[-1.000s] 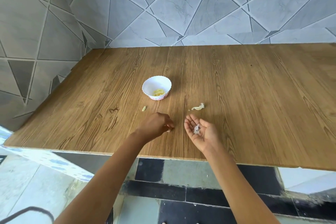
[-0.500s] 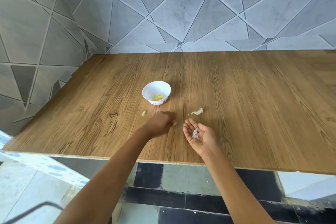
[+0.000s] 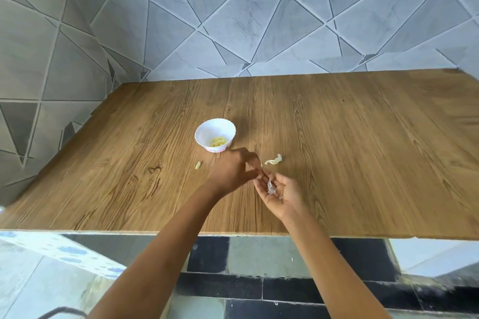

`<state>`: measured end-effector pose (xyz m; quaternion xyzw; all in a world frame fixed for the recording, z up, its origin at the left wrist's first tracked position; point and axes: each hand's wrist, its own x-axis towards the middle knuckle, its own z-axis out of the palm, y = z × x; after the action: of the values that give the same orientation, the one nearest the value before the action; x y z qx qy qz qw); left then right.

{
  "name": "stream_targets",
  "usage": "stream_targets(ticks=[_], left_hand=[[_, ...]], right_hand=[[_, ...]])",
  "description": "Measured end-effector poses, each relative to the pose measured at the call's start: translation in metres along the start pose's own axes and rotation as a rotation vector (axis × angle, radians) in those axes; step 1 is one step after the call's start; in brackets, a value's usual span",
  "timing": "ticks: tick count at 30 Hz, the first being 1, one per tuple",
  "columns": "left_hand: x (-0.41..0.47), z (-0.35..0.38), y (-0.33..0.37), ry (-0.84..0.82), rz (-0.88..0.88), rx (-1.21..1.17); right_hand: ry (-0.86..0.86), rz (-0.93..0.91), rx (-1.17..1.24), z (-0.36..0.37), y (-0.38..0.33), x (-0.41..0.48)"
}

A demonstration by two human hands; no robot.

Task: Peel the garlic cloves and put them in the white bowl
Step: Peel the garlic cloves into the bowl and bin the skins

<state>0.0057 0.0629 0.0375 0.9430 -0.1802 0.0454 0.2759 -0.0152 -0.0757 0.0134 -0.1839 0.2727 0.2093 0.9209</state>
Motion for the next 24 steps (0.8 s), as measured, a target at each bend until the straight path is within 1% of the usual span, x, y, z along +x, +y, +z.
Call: stream_targets(ticks=[4, 7, 11, 14, 19, 20, 21, 24], left_hand=[[0.012, 0.007, -0.012, 0.025, -0.168, -0.010], [0.023, 0.019, -0.013, 0.025, -0.212, 0.041], [0.035, 0.036, -0.010, -0.003, -0.227, 0.128], [0.040, 0.047, -0.007, -0.037, -0.232, 0.241], [0.042, 0.056, -0.009, -0.060, -0.171, 0.446], [0.041, 0.056, -0.011, -0.067, -0.173, 0.438], [0.041, 0.056, -0.014, -0.065, -0.186, 0.382], [0.039, 0.044, -0.019, 0.000, -0.169, 0.061]], right_hand=[[0.001, -0.022, 0.015, -0.006, -0.010, -0.003], [0.022, -0.048, 0.025, -0.011, -0.018, -0.005], [0.044, -0.064, 0.026, -0.017, -0.025, -0.004], [0.051, -0.067, 0.037, -0.019, -0.028, -0.004], [0.063, -0.063, 0.033, -0.018, -0.030, -0.003], [0.062, -0.061, 0.032, -0.017, -0.030, -0.003], [0.058, -0.060, 0.033, -0.017, -0.031, -0.003], [0.049, -0.060, 0.021, -0.015, -0.031, -0.002]])
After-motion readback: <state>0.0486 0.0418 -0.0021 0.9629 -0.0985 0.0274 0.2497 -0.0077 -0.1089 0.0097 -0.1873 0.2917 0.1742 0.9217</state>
